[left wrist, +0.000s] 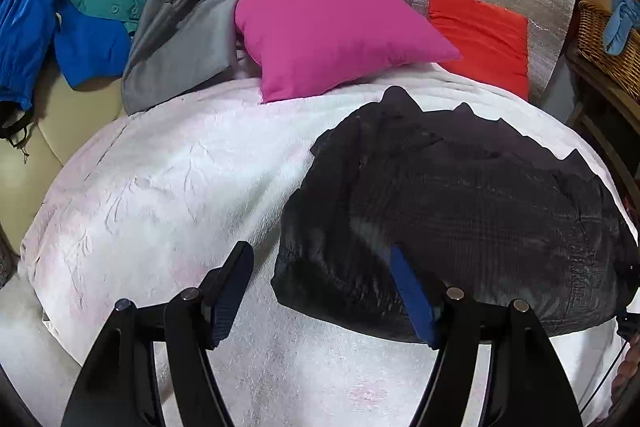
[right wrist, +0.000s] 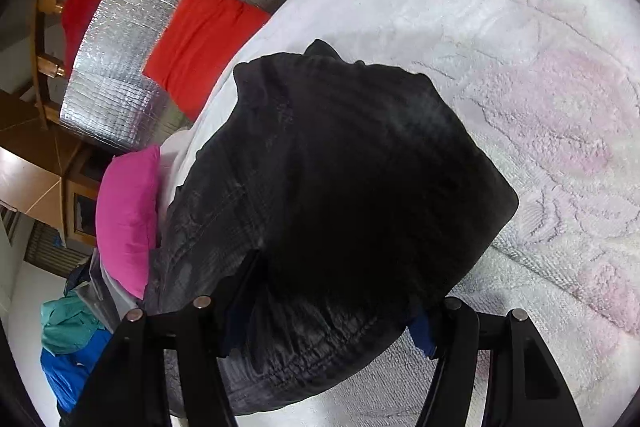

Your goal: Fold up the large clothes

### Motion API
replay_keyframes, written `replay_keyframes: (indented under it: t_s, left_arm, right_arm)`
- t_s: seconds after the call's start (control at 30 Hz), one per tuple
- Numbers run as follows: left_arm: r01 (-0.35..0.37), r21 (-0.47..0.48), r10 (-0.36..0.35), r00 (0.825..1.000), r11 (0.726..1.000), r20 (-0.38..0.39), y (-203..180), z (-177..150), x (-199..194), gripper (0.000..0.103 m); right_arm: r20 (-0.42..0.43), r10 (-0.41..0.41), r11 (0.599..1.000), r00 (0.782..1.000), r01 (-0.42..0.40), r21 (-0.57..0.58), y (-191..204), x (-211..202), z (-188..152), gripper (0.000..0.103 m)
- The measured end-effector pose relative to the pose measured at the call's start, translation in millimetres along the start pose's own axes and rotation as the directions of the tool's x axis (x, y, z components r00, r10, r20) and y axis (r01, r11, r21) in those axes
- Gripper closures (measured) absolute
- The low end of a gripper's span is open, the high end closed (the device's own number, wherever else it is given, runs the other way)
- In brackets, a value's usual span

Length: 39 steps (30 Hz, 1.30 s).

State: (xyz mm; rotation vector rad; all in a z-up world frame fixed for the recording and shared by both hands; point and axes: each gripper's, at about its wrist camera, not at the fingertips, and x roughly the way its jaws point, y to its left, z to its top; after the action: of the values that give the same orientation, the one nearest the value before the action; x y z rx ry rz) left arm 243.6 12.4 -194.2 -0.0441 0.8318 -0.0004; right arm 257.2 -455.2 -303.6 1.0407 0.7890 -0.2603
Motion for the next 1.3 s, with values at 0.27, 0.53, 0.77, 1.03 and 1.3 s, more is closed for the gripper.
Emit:
replay_keyframes:
  t_s: [0.27,0.53,0.77,1.03,1.3]
  left_arm:
    - [-0.001,-0.001,0.001,1.0,1.0,-0.002,1.1,-2.3,-1.9,0.031]
    - [0.375,-0.278,-0.442,0.863,0.884,-0.243,18.7,-17.0,34.6,0.03]
    - [0.38,-0.483,-0.538,0.807,0.789,-0.244,31.9,-23.4,59.7,0.026]
    - [0.344,-0.537,-0.527,0.817,0.77,-0.233,26.6,-26.8,73.9,0.026]
    - [0.333,-0.511,-0.496,0.84,0.792,-0.221,14.1,-32.1,64.7,0.027]
  right_arm:
    - [-0.007,-0.003,1.0,1.0,0.003,-0.005,-3.6,-0.2,-1.4,0.036]
    - [-0.018,0.023,1.0,1.0,-0.023,0.017,-10.2,1.1,-2.5,0.033]
    - [-0.023,0.063,0.998,0.998,-0.063,0.019,-15.0,1.4,-1.9,0.027]
    - [-0.01,0.098,0.994,0.995,-0.098,0.048,-19.6,-0.3,-2.5,0.023]
    - [-0.026,0.154,0.984,0.988,-0.151,0.096,-26.5,-0.5,1.3,0.019]
